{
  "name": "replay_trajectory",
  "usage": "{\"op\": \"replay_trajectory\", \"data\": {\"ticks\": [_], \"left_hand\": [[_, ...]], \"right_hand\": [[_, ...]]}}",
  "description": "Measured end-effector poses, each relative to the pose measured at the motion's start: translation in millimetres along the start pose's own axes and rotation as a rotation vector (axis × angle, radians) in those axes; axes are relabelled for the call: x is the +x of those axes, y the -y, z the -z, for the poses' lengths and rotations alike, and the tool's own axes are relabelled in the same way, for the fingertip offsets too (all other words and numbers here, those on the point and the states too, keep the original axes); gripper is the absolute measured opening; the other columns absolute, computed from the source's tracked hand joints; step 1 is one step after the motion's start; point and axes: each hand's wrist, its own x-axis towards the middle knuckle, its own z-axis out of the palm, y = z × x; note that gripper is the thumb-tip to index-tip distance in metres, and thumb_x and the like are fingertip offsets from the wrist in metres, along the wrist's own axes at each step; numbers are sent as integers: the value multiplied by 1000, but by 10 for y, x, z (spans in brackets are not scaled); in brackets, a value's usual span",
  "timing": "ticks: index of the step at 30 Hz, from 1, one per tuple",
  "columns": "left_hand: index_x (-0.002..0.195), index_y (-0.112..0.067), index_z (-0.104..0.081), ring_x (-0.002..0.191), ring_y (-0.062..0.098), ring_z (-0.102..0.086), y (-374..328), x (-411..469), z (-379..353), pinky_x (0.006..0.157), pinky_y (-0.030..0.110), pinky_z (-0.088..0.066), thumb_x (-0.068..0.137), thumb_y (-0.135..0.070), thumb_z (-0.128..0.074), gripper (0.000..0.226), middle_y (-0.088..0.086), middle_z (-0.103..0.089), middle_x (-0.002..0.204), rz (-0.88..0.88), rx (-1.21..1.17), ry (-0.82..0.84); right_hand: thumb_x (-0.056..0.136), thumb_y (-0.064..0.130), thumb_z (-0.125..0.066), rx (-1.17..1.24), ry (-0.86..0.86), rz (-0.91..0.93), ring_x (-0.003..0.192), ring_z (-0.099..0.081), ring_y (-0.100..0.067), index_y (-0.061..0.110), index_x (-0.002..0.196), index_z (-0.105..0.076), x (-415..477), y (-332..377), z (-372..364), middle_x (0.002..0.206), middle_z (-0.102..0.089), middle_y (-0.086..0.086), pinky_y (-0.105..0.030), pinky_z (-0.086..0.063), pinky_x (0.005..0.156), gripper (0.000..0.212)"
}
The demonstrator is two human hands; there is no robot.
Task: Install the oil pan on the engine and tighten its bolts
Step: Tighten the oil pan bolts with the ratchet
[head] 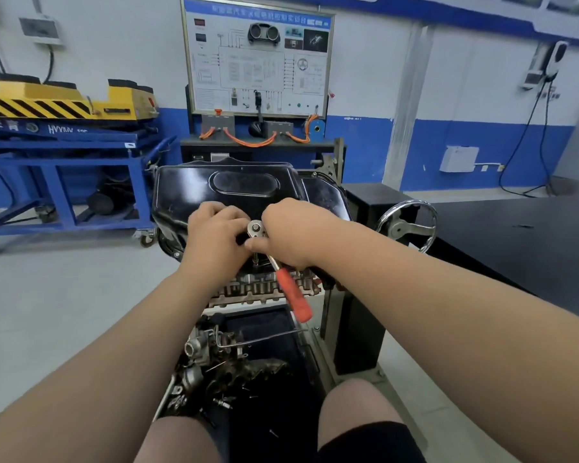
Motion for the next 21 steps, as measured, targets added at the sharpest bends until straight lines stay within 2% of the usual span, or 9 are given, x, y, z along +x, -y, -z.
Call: {"op": "replay_trajectory", "data": {"ticks": [4,7,10,12,14,15,17,19,21], "left_hand": [[84,-14,-78,111,39,-52,-12,32,-7,95,54,-37,78,-14,-68,11,-1,-72,98,-124,-71,122],[88,-13,-77,121,41,-49,-36,11,-24,103,59,-32,80,-9,-71,11,4,-70,109,-143,-123,159],[97,-15,-75,134,32,-38,-45,-14,-18,115,55,-12,86,-11,-67,14,-3,-64,119,-88,-126,180],[101,-22,-74,141,24,-29,-44,-18,-9,117,48,-6,90,-17,-63,17,-24,-54,118,-76,-157,194],[102,-28,-72,143,19,-25,-48,-19,-13,117,41,-3,91,-19,-61,19,-35,-43,116,-61,-168,198],[104,-29,-72,143,17,-25,-53,-20,-24,117,39,-3,91,-17,-60,22,-36,-43,117,-53,-164,195],[107,-28,-71,142,18,-26,-71,-21,-65,116,37,-4,89,-6,-55,32,-29,-51,122,-41,-132,174],[111,-25,-70,142,20,-27,-88,-21,-104,115,38,-5,88,-1,-52,38,-13,-58,130,-22,-97,142],[113,-25,-70,144,22,-23,-88,-15,-127,115,41,-5,89,-7,-56,33,-8,-50,141,-19,-101,124]], "right_hand": [[85,50,-54,-183,-119,10,53,-33,-12,21,70,-36,-44,49,76,65,-33,4,-31,-33,51,38],[87,28,-58,-255,-48,67,60,-42,-14,22,94,-52,-64,137,116,73,-39,7,-34,-36,55,11],[88,11,-58,-297,31,83,91,-56,-25,12,123,-51,-75,124,111,106,-55,-3,-38,-42,64,35],[91,16,-55,-282,6,84,85,-56,-25,11,116,-55,-113,69,107,101,-57,-4,-38,-42,64,25],[93,32,-50,-262,-48,67,65,-46,-19,18,94,-57,-137,25,74,74,-47,2,-35,-38,58,16],[93,41,-46,-244,-52,37,58,-40,-16,21,83,-51,-137,24,52,66,-39,4,-34,-36,57,23],[91,53,-39,-203,-37,-35,58,-39,-16,23,76,-42,-107,50,8,63,-34,4,-34,-34,58,34],[90,55,-37,-198,-36,-51,67,-43,-19,24,82,-47,-53,73,-8,64,-34,4,-35,-33,58,34],[91,47,-45,-257,-46,-7,72,-44,-19,25,92,-56,-11,73,41,66,-33,5,-35,-34,56,24]]}}
